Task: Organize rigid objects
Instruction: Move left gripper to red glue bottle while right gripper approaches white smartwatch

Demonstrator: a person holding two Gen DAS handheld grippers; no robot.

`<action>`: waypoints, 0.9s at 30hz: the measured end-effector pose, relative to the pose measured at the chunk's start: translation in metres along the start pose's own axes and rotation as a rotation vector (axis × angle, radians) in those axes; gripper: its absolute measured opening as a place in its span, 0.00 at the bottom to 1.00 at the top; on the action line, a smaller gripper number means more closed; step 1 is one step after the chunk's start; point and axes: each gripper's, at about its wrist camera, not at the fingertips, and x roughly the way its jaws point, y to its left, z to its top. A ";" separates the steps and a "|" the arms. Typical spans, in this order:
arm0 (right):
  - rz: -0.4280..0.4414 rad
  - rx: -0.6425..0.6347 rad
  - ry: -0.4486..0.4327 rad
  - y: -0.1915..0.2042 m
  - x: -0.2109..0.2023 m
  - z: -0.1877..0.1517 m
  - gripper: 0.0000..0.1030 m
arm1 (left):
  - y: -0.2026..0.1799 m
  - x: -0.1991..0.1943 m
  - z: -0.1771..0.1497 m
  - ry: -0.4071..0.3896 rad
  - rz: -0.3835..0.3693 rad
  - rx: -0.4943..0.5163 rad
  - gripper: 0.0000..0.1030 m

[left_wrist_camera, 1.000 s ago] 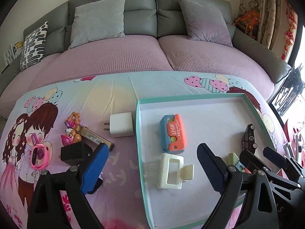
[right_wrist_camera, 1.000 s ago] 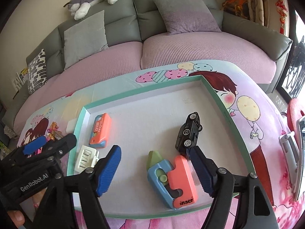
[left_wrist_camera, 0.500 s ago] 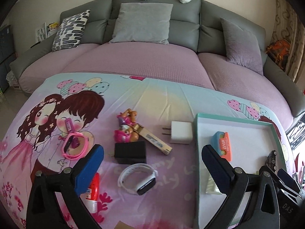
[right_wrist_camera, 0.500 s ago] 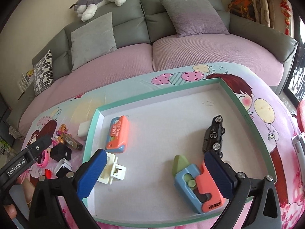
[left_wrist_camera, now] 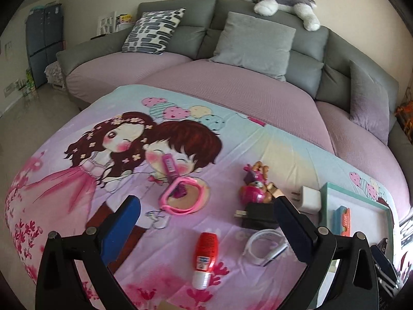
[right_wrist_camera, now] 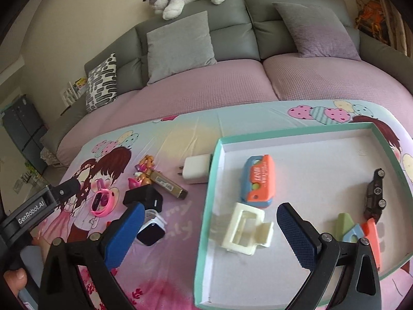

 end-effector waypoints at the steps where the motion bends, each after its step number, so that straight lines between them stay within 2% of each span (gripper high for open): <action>1: 0.008 -0.011 0.003 0.007 0.002 -0.001 1.00 | 0.007 0.000 0.001 0.000 0.008 -0.011 0.99; 5: 0.074 -0.047 0.029 0.034 0.011 -0.006 1.00 | 0.032 -0.001 0.002 0.003 0.034 -0.064 0.99; 10: 0.113 -0.113 0.064 0.069 0.026 -0.015 1.00 | 0.059 0.008 -0.001 0.038 0.049 -0.107 0.99; 16: 0.108 -0.165 0.108 0.091 0.048 -0.026 1.00 | 0.072 0.030 -0.008 0.117 0.081 -0.081 0.99; 21: 0.075 -0.164 0.147 0.091 0.064 -0.031 0.92 | 0.060 0.047 -0.016 0.211 0.014 -0.015 0.99; 27: 0.045 -0.175 0.177 0.088 0.075 -0.035 0.88 | 0.052 0.050 -0.020 0.245 -0.054 -0.002 0.99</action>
